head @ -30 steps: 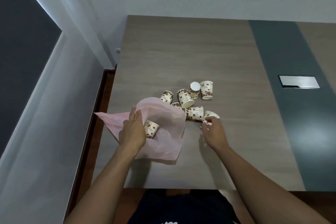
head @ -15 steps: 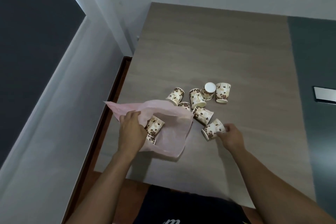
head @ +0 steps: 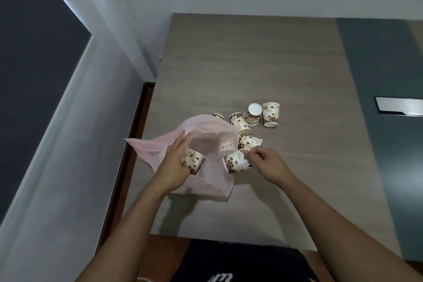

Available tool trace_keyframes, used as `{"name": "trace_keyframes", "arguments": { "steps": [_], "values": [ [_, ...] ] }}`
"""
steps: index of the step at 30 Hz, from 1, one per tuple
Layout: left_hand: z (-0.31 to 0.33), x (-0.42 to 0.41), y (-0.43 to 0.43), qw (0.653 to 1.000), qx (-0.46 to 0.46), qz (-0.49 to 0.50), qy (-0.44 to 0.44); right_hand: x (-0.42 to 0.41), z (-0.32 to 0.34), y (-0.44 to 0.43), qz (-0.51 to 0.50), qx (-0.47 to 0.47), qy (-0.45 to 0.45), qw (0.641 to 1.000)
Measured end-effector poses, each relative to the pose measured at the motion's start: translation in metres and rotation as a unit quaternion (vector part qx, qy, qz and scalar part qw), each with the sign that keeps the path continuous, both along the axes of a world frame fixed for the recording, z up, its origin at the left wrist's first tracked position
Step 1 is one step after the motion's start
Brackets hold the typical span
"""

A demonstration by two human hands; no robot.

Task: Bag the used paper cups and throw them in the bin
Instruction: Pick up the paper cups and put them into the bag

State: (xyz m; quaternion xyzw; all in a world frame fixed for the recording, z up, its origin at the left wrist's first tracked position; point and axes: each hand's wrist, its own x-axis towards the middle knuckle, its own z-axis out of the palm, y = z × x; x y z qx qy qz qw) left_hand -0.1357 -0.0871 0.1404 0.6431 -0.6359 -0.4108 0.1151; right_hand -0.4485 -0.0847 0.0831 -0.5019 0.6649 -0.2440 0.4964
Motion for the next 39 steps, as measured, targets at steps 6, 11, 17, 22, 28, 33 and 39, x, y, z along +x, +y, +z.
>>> {"name": "trace_keyframes", "arguments": {
  "steps": [6,11,17,22,28,33,39],
  "values": [
    [0.024,-0.005,-0.003,0.999,-0.012,-0.022,0.027,0.082,0.017,-0.009,0.136,-0.032,-0.026,0.99],
    [0.029,-0.005,-0.002,0.998,-0.022,-0.009,0.056,0.134,0.014,-0.012,0.24,-0.069,-0.008,0.968],
    [0.022,0.0,0.0,0.998,-0.05,0.042,-0.002,0.136,0.013,-0.009,0.202,-0.065,0.016,0.977],
    [0.011,0.013,0.005,0.994,-0.076,0.045,-0.064,0.088,0.006,-0.012,0.035,-0.081,0.077,0.993],
    [0.006,0.018,0.01,0.987,-0.113,0.088,-0.079,0.038,-0.006,-0.023,-0.171,-0.055,0.111,0.977],
    [0.007,0.024,0.01,0.97,-0.161,0.156,-0.09,0.04,-0.028,-0.033,-0.211,0.152,-0.09,0.961],
    [0.015,0.034,0.014,0.981,-0.14,0.119,-0.067,0.059,-0.04,-0.032,-0.298,0.274,-0.387,0.829]
  ]
}}
